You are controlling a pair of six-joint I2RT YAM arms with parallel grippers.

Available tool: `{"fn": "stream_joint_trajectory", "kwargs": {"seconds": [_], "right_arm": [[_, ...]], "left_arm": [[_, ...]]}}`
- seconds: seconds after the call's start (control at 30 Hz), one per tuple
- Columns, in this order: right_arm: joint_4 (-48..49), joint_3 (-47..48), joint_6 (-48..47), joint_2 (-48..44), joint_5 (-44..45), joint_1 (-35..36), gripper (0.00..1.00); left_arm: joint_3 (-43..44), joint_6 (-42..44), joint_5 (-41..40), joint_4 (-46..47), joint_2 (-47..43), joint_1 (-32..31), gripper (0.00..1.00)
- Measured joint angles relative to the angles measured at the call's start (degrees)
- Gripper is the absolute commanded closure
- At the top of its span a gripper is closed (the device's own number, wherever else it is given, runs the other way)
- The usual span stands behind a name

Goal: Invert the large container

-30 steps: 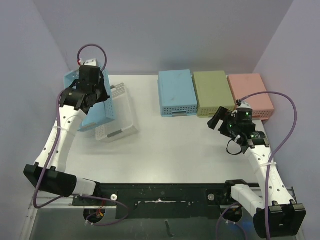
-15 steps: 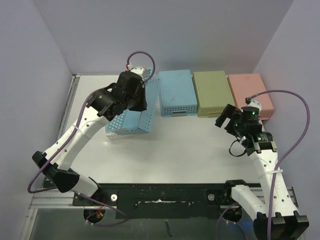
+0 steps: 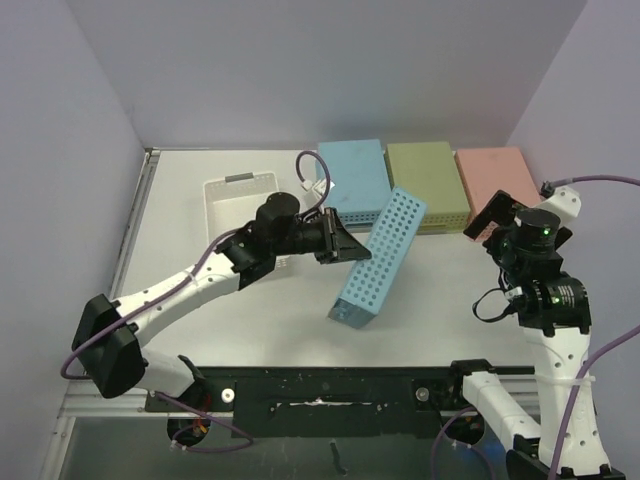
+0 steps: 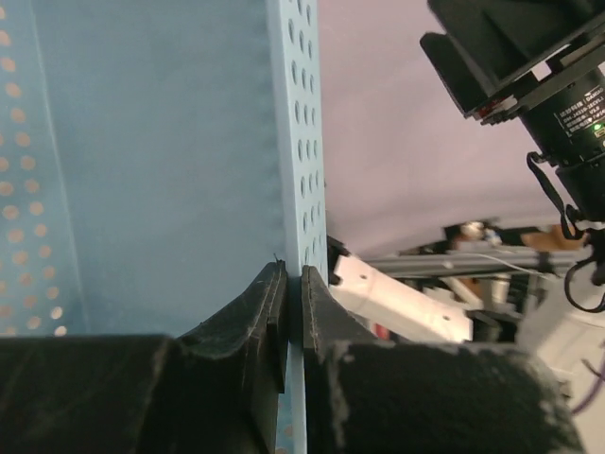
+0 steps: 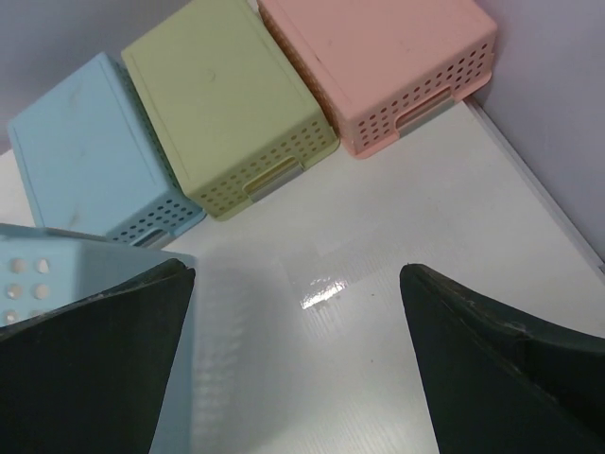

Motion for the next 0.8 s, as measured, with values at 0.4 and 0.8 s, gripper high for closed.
{"fn": "stream_joint_trajectory", "kwargs": {"seconds": [0.4, 0.8], "right_arm": [[-2.5, 4.2, -0.3, 0.0, 1.7, 0.0, 0.03], [-2.9, 2.9, -0.3, 0.0, 1.6, 0.0, 0.02]], "left_arm": [[-19.5, -30.5, 11.7, 46.9, 6.5, -0.9, 1.0], [-28.0, -35.7, 14.2, 58.3, 12.7, 0.8, 0.91]]}}
